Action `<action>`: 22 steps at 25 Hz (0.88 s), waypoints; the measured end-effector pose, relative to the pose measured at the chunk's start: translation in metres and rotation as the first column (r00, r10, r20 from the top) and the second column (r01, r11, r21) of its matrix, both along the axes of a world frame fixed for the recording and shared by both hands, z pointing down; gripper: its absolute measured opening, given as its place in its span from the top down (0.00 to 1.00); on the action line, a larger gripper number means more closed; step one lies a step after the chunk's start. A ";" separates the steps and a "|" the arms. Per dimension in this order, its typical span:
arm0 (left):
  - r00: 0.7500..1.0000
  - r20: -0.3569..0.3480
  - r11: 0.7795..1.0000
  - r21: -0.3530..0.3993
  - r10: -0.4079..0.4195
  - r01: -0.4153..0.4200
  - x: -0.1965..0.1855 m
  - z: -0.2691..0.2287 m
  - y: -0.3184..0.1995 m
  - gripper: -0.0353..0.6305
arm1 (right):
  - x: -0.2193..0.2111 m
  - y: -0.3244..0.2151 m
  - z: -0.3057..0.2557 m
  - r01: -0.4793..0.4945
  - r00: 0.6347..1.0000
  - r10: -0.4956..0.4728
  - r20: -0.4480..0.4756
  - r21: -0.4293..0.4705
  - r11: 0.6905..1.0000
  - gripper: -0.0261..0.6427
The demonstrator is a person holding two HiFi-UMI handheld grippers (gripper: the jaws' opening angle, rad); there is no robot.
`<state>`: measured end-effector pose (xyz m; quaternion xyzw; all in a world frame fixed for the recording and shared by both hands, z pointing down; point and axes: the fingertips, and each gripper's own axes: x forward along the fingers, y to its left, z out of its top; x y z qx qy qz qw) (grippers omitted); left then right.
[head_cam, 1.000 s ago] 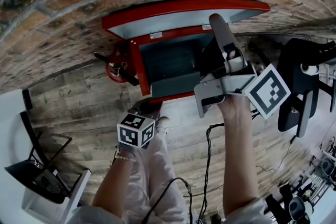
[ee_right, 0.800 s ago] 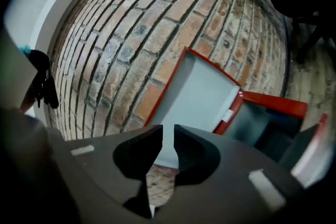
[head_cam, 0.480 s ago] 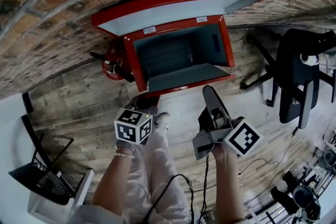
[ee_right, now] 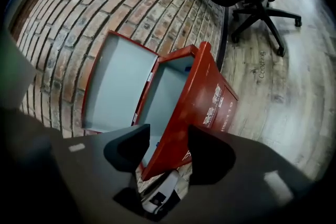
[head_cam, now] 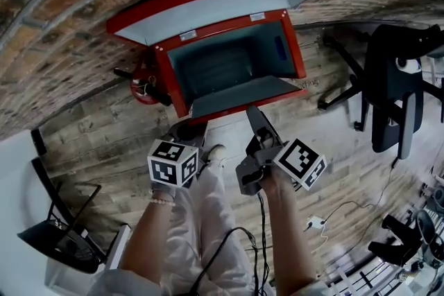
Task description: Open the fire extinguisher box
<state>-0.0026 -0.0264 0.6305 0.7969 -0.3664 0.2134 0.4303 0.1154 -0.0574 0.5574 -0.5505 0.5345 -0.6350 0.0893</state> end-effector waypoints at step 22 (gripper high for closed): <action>0.989 0.059 0.990 0.021 0.135 -0.137 -0.007 -0.009 0.024 0.95 | -0.006 0.017 0.017 -0.087 0.996 0.087 -0.034 -0.010 0.996 0.78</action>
